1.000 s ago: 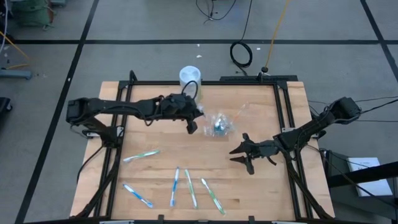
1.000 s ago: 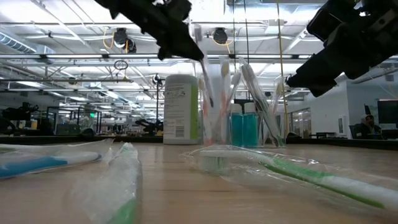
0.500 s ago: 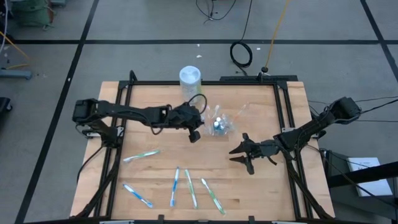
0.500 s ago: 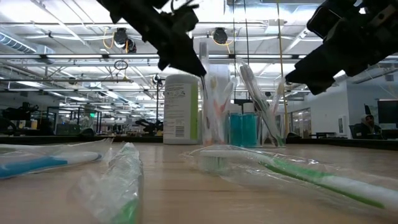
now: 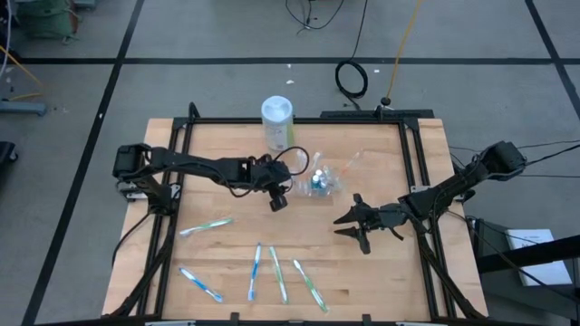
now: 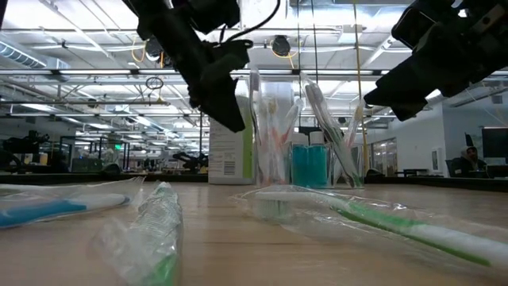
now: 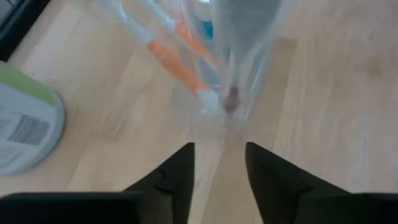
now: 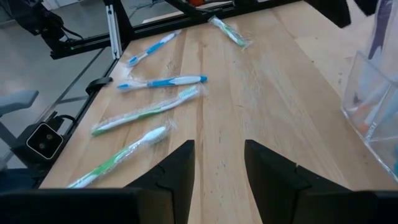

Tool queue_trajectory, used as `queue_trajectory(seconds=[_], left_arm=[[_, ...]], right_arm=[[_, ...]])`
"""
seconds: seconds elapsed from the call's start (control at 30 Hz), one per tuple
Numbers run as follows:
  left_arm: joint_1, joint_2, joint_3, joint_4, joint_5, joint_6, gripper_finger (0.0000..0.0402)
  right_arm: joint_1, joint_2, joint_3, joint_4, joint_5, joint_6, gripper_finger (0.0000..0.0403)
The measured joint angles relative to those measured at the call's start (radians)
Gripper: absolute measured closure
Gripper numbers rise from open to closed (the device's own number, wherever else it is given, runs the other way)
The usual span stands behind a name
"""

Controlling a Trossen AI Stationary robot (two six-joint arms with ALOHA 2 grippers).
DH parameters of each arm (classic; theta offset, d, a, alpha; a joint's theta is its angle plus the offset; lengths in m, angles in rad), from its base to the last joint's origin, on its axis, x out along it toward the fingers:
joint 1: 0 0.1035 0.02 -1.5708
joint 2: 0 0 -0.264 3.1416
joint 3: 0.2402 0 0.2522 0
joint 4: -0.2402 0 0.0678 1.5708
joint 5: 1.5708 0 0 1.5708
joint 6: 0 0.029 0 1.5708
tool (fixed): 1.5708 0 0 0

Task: Pick & Place toothbrushing station
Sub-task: Put the green toothbrush into the transparent organizer

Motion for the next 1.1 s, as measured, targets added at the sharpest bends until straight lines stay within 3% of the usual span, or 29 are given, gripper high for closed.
queue_trajectory(seconds=[0.3,0.4,0.57,0.8,0.9,1.1], left_arm=[[-0.037,-0.196,0.0,-0.11,-0.001,0.002,0.0203],[-0.053,-0.3,0.0,-0.214,-0.002,-0.026,0.0206],[-0.088,-0.443,0.0,-0.469,0.003,-0.186,0.0222],[-0.158,-0.485,0.0,-0.797,-0.001,-0.335,0.0245],[-0.181,-0.479,-0.001,-0.789,-0.053,-0.337,0.0253],[-0.186,-0.441,0.0,-0.69,-0.112,-0.27,0.0273]], right_arm=[[0.0,0.0,0.0,0.0,0.0,-0.001,0.0273],[-0.001,0.0,0.0,0.006,0.017,-0.009,0.0273],[-0.002,0.0,0.0,-0.018,0.133,-0.001,0.0273],[-0.001,0.004,0.001,0.075,0.13,-0.004,0.0273],[-0.001,0.043,0.039,0.081,0.108,0.01,0.0273],[0.002,0.244,0.259,-0.003,-0.071,0.043,0.0273]])
